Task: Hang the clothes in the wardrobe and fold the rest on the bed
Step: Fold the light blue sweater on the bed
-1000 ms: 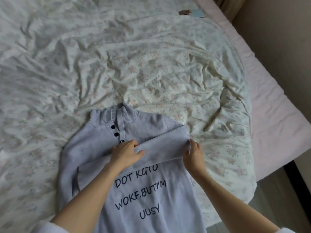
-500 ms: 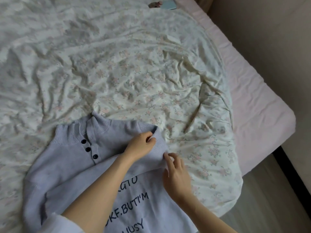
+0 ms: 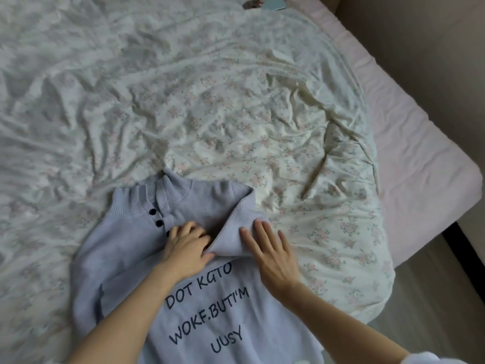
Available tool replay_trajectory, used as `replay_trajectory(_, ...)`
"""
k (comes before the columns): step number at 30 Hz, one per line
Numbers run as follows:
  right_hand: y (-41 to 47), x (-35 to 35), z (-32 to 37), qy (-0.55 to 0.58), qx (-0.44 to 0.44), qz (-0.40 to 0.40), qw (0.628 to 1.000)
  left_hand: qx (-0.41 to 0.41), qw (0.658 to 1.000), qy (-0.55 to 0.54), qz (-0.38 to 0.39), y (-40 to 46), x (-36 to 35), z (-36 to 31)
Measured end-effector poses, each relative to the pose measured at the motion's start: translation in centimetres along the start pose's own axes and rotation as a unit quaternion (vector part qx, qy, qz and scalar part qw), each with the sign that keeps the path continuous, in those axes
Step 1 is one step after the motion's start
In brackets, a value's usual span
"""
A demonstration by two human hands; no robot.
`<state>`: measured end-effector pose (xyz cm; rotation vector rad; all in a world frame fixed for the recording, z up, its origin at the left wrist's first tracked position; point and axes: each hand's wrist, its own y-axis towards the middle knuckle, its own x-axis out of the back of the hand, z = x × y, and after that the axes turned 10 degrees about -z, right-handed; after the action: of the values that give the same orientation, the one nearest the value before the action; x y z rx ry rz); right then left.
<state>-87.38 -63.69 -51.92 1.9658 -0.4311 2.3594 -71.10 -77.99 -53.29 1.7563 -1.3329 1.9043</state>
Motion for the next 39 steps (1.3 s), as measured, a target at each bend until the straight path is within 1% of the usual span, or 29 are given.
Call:
replay_trajectory(1,0.3,0.1,-0.1,-0.004,0.013,-0.003,1.0,0.008,1.0,-0.021,-0.003,-0.3,0.2,0.2)
replay_trajectory(2,0.7,0.1,-0.2,-0.006,0.016,-0.005,1.0,0.031,0.997,-0.075,-0.011,-0.6,0.5,0.3)
replay_trajectory(3,1.0,0.1,-0.2,-0.008,0.017,-0.008,1.0,0.06,0.986,-0.156,-0.008,-1.0,0.9,0.4)
replay_trajectory(5,1.6,-0.2,-0.4,-0.003,0.033,0.005,0.999,0.106,0.951,-0.29,0.003,-1.9,1.3,1.1)
replay_trajectory(7,2.0,-0.6,-0.9,-0.007,0.055,0.023,0.998,0.129,0.931,-0.343,0.0,-2.8,1.4,2.1)
replay_trajectory(9,2.1,-0.7,-0.9,-0.025,0.079,0.033,0.996,0.147,0.932,-0.331,-0.008,-4.0,0.9,3.0)
replay_trajectory(12,1.9,-0.7,-0.5,-0.061,0.111,0.075,0.989,0.166,0.936,-0.308,-0.03,-5.2,-0.4,4.1)
replay_trajectory(15,1.8,-1.1,-0.2,-0.111,0.076,0.13,0.982,0.153,0.956,-0.249,-0.036,-6.3,-1.8,5.6)
replay_trajectory(16,1.8,-1.2,0.0,-0.114,0.064,0.14,0.981,0.141,0.966,-0.214,-0.02,-6.8,-2.1,6.1)
replay_trajectory(18,1.7,-1.6,0.5,-0.105,0.053,0.144,0.983,0.117,0.985,-0.119,0.048,-7.7,-2.7,7.0)
replay_trajectory(19,1.6,-1.7,0.7,-0.098,0.05,0.139,0.984,0.105,0.989,-0.079,0.074,-8.1,-3.0,7.2)
replay_trajectory(20,1.6,-1.9,0.9,-0.094,0.046,0.133,0.986,0.096,0.991,-0.053,0.08,-8.4,-3.3,7.4)
replay_trajectory(21,1.6,-2.0,1.1,-0.091,0.042,0.126,0.987,0.097,0.992,-0.042,0.071,-8.8,-3.5,7.6)
replay_trajectory(22,1.5,-2.1,1.2,-0.087,0.038,0.121,0.988,0.117,0.99,-0.055,0.049,-9.1,-3.6,7.8)
replay_trajectory(23,1.5,-2.1,1.3,-0.083,0.036,0.116,0.989,0.155,0.984,-0.086,0.024,-9.5,-3.6,7.8)
replay_trajectory(25,1.6,-1.7,1.6,-0.073,0.037,0.103,0.991,0.241,0.96,-0.137,-0.027,-10.5,-3.3,8.0)
replay_trajectory(28,1.7,-1.3,1.9,-0.055,0.038,0.092,0.993,0.314,0.937,-0.105,-0.107,-11.7,-2.8,8.4)
replay_trajectory(29,1.8,-1.2,2.1,-0.048,0.041,0.096,0.993,0.335,0.931,-0.085,-0.115,-12.1,-2.7,8.6)
replay_trajectory(30,1.8,-1.2,2.4,-0.038,0.048,0.097,0.993,0.353,0.928,-0.064,-0.103,-12.6,-2.5,9.0)
replay_trajectory(32,2.0,-1.1,2.7,-0.01,0.06,0.091,0.994,0.381,0.923,-0.027,-0.041,-12.9,-2.6,9.4)
replay_trajectory(34,2.2,-1.0,3.0,0.025,0.068,0.074,0.995,0.395,0.918,0.0,-0.001,-13.2,-2.9,9.2)
replay_trajectory(35,2.3,-1.0,3.1,0.04,0.067,0.067,0.995,0.397,0.918,0.013,-0.004,-13.3,-3.1,8.9)
replay_trajectory(36,2.3,-1.0,3.2,0.049,0.06,0.058,0.995,0.391,0.92,0.021,-0.027,-13.3,-3.2,8.6)
replay_trajectory(37,2.5,-0.9,3.2,0.053,0.048,0.047,0.996,0.375,0.924,0.019,-0.066,-13.1,-3.2,8.2)
replay_trajectory(39,3.0,-1.0,3.0,0.053,0.017,0.029,0.998,0.325,0.935,-0.009,-0.142,-12.4,-3.4,7.0)
